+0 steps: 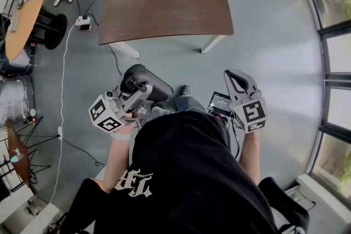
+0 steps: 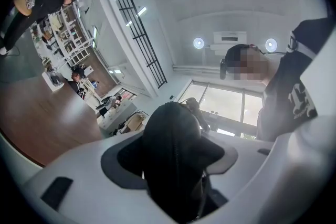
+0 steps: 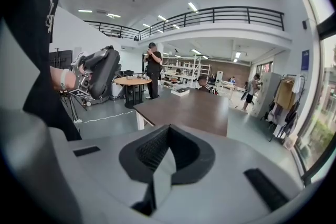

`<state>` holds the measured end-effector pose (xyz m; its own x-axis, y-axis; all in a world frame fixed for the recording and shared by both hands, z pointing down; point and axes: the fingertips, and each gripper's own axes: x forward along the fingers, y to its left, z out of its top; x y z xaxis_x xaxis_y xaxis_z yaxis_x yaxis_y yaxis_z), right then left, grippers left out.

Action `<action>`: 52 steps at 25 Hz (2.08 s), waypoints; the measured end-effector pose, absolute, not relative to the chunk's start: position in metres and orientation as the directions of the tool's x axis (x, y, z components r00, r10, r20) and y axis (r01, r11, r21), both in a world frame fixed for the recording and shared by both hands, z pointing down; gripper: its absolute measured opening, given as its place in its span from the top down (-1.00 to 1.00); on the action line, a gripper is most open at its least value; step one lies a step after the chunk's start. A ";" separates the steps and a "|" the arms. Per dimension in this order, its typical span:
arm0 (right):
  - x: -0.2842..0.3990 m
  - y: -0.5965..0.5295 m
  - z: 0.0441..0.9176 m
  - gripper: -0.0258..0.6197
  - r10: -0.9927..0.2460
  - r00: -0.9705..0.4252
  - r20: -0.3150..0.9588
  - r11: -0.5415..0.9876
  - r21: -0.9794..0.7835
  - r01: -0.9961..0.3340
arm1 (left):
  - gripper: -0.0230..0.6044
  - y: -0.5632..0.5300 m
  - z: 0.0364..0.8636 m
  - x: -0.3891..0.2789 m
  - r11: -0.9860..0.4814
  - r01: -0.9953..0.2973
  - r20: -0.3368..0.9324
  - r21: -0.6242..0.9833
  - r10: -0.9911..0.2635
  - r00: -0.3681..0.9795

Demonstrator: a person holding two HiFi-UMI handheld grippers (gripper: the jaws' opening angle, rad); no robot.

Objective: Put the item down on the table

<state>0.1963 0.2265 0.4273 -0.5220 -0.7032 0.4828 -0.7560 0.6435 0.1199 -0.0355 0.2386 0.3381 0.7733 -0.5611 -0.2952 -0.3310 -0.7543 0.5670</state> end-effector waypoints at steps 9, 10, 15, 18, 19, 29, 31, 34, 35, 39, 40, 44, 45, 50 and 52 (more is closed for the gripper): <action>0.215 0.212 0.424 0.96 -0.733 -0.521 0.438 0.605 0.069 -0.793 | 0.05 0.239 0.337 -0.008 -0.768 -0.307 -0.288 0.562 -0.530 0.797; 0.212 0.211 0.423 0.96 -0.731 -0.524 0.438 0.606 0.063 -0.793 | 0.05 0.239 0.335 -0.010 -0.764 -0.310 -0.289 0.565 -0.536 0.794; 0.228 0.207 0.430 0.96 -0.713 -0.559 0.423 0.632 0.041 -0.774 | 0.05 0.242 0.332 0.011 -0.757 -0.343 -0.279 0.557 -0.559 0.781; 0.241 0.207 0.437 0.96 -0.699 -0.578 0.421 0.647 0.029 -0.762 | 0.05 0.246 0.338 0.026 -0.741 -0.362 -0.264 0.566 -0.579 0.772; 0.243 0.206 0.438 0.96 -0.699 -0.580 0.419 0.648 0.027 -0.761 | 0.05 0.246 0.337 0.028 -0.738 -0.368 -0.259 0.565 -0.582 0.771; 0.260 0.208 0.445 0.96 -0.730 -0.548 0.409 0.596 -0.013 -0.803 | 0.05 0.238 0.322 0.021 -0.763 -0.373 -0.241 0.527 -0.556 0.796; 0.271 0.206 0.455 0.96 -0.730 -0.540 0.420 0.586 -0.024 -0.810 | 0.05 0.231 0.326 0.029 -0.764 -0.385 -0.240 0.518 -0.562 0.792; 0.259 0.198 0.458 0.96 -0.717 -0.549 0.429 0.597 -0.028 -0.802 | 0.05 0.221 0.328 0.019 -0.760 -0.377 -0.261 0.529 -0.569 0.780; 0.252 0.193 0.458 0.96 -0.715 -0.552 0.430 0.602 -0.023 -0.798 | 0.05 0.218 0.330 0.013 -0.758 -0.376 -0.262 0.532 -0.570 0.779; 0.239 0.167 0.451 0.96 -0.722 -0.540 0.434 0.602 0.009 -0.798 | 0.05 0.197 0.335 -0.005 -0.751 -0.375 -0.263 0.543 -0.576 0.774; 0.238 0.161 0.448 0.96 -0.724 -0.537 0.433 0.599 0.011 -0.800 | 0.05 0.191 0.335 -0.008 -0.748 -0.374 -0.265 0.548 -0.580 0.770; 0.231 0.142 0.442 0.96 -0.713 -0.543 0.443 0.610 0.011 -0.792 | 0.05 0.164 0.332 -0.018 -0.744 -0.373 -0.280 0.554 -0.589 0.758; 0.226 0.137 0.445 0.96 -0.707 -0.543 0.454 0.617 0.021 -0.786 | 0.05 0.157 0.333 -0.022 -0.743 -0.374 -0.286 0.554 -0.592 0.753; 0.212 0.121 0.451 0.96 -0.688 -0.543 0.482 0.627 0.019 -0.779 | 0.05 0.139 0.342 -0.038 -0.724 -0.376 -0.284 0.578 -0.610 0.739; 0.206 0.113 0.451 0.96 -0.683 -0.547 0.484 0.636 0.026 -0.772 | 0.05 0.133 0.343 -0.042 -0.720 -0.377 -0.284 0.583 -0.615 0.735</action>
